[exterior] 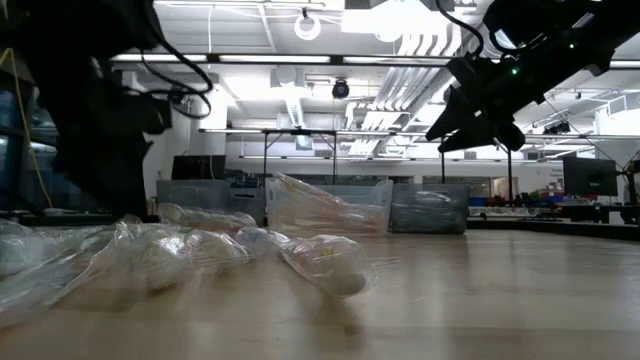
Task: Pick & Place Toothbrushes
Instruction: Put the green toothbrush into the right black bin
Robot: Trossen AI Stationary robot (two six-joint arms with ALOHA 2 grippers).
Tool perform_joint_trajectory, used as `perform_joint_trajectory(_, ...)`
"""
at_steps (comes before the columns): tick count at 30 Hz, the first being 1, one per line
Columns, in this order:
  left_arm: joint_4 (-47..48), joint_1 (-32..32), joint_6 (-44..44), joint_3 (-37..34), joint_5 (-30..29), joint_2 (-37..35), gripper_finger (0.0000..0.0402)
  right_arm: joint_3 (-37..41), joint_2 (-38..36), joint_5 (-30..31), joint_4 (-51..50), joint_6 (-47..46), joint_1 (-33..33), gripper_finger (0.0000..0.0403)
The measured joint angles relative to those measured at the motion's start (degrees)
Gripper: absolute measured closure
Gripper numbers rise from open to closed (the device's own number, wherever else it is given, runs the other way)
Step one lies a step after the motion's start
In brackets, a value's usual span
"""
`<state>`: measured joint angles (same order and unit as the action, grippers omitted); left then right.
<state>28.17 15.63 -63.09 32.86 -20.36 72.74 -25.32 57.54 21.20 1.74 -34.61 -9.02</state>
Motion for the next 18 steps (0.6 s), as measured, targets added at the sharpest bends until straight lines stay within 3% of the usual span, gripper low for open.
perform_joint_trajectory(4,-3.09,-2.07,2.3,0.0,3.69,3.65,0.0179,0.0,0.0,-0.17,-0.04,0.06,0.19,0.0226)
perform_joint_trajectory(10,-3.6,-2.55,3.28,0.22,4.69,6.57,0.0183,0.0,0.0,-0.32,-0.3,-0.07,0.25,0.0235)
perform_joint_trajectory(13,-2.54,-2.5,3.3,0.22,5.42,6.15,0.0208,0.0,0.02,-0.19,-0.31,-0.06,0.58,0.0238)
perform_joint_trajectory(18,-0.79,-2.61,4.33,0.11,7.66,5.64,0.0284,0.0,0.02,-0.19,-0.31,0.02,0.84,0.0239)
